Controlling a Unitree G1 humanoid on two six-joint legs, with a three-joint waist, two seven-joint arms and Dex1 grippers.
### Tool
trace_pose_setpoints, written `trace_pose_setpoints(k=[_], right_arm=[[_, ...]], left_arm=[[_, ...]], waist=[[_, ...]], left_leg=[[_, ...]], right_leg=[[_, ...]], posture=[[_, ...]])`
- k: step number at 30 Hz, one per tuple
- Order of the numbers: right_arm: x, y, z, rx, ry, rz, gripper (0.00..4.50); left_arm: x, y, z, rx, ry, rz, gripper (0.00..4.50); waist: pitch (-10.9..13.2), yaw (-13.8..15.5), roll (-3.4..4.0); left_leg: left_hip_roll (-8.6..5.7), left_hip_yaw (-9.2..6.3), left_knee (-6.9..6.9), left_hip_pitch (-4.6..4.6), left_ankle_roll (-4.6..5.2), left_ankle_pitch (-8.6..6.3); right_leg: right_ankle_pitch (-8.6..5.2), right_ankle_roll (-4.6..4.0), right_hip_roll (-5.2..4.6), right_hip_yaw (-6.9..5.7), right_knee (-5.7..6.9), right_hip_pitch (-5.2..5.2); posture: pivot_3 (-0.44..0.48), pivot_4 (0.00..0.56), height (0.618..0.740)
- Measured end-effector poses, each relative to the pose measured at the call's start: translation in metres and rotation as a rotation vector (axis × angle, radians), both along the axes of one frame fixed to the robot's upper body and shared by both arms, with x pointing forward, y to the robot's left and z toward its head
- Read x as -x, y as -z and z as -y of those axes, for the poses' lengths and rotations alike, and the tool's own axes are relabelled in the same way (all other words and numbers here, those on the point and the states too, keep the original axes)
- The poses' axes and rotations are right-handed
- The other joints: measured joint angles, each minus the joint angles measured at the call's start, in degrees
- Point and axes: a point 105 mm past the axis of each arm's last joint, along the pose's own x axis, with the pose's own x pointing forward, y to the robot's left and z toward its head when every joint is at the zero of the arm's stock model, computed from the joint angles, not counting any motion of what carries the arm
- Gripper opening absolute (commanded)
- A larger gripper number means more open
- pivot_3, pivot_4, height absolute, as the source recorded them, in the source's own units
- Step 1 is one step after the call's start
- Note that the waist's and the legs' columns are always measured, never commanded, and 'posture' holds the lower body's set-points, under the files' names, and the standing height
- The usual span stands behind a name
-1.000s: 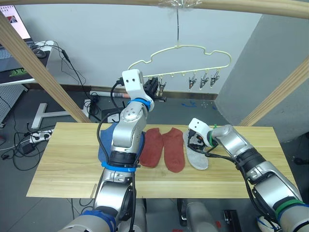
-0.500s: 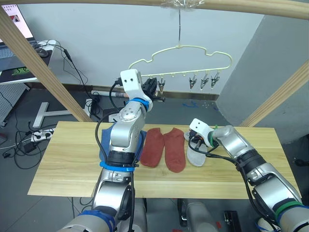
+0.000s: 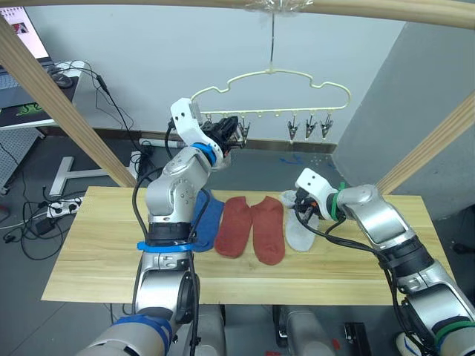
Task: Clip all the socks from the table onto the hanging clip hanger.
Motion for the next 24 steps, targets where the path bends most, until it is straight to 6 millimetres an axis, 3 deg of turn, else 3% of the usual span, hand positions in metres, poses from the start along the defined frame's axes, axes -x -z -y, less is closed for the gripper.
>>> trace_pose_setpoints(k=[6, 9, 24], right_arm=[[0.0, -0.045, -0.033, -0.143, -0.045, 0.058, 0.01], [-0.002, -0.059, -0.049, -0.182, -0.072, 0.087, 0.01], [-0.025, -0.08, -0.083, -0.249, -0.083, 0.137, 0.01]], left_arm=[[-0.002, -0.009, -0.007, 0.067, 0.013, -0.022, 0.06], [-0.002, -0.007, -0.009, 0.063, 0.019, -0.041, 0.06], [-0.003, -0.011, -0.011, 0.185, 0.076, -0.163, 0.06]], waist=[[0.0, -0.1, 0.0], [0.0, -0.1, 0.0], [0.0, -0.7, 0.01]], left_leg=[[0.0, -0.01, 0.01, 0.0, -0.01, 0.0], [0.0, -0.01, 0.01, -0.02, -0.01, 0.0], [0.0, -0.01, 0.0, -0.04, -0.02, 0.01]], right_leg=[[0.0, -0.01, 0.0, -0.02, 0.01, 0.0], [0.01, -0.01, -0.01, -0.03, 0.0, -0.02], [0.02, -0.02, -0.04, -0.07, 0.03, -0.03]], posture=[[0.027, 0.218, 0.74], [0.027, 0.217, 0.74], [0.024, 0.205, 0.74]])
